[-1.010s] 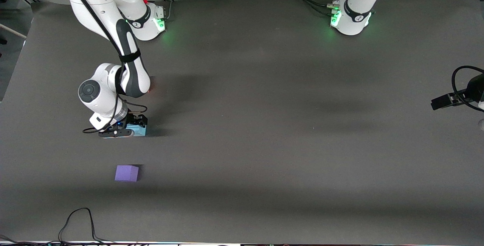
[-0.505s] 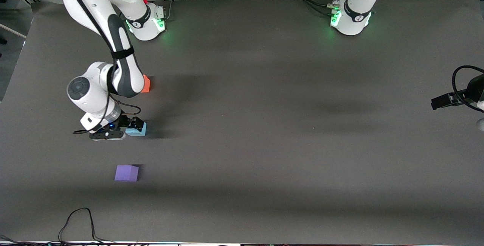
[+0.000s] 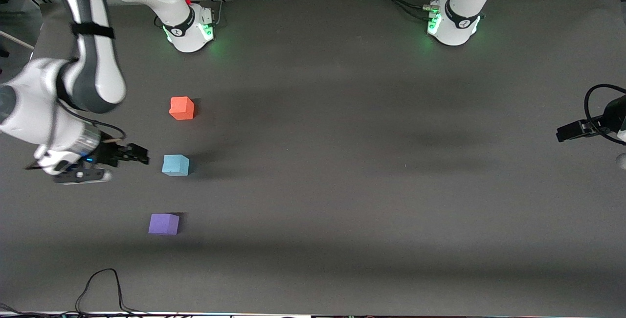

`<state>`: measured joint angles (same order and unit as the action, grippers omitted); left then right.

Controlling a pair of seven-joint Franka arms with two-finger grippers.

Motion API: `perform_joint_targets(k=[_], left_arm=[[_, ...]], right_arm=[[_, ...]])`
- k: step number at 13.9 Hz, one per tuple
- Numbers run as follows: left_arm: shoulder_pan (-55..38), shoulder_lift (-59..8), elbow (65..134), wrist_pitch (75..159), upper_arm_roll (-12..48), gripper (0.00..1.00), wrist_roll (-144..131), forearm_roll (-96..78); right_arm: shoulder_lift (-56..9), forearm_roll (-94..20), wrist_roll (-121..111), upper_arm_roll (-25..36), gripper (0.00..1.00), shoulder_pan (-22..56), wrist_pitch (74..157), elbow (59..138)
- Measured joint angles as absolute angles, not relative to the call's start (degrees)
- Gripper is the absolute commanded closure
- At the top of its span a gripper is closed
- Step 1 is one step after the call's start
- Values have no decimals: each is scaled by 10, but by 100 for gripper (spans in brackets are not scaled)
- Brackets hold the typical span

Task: Place blue block between orange and purple blocks
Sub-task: 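Lower the blue block, open the right gripper and lift away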

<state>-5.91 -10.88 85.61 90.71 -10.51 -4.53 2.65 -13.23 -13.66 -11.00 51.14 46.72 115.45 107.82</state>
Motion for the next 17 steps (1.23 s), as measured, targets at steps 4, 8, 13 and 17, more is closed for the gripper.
perform_joint_targets(k=[4, 8, 13, 17], left_arm=[[-59, -109, 855, 907, -105, 0, -45, 21], [-59, -109, 855, 907, -105, 0, -45, 19], [-59, -109, 855, 907, -105, 0, -45, 19], [-59, -109, 855, 907, -105, 0, -45, 19]], right_arm=[[-68, -53, -53, 492, 0, 460, 1003, 989], [12, -27, -38, 281, 0, 250, 932, 978], [23, -25, 8, 186, 0, 148, 931, 984], [23, -25, 6, 155, 0, 126, 932, 985]])
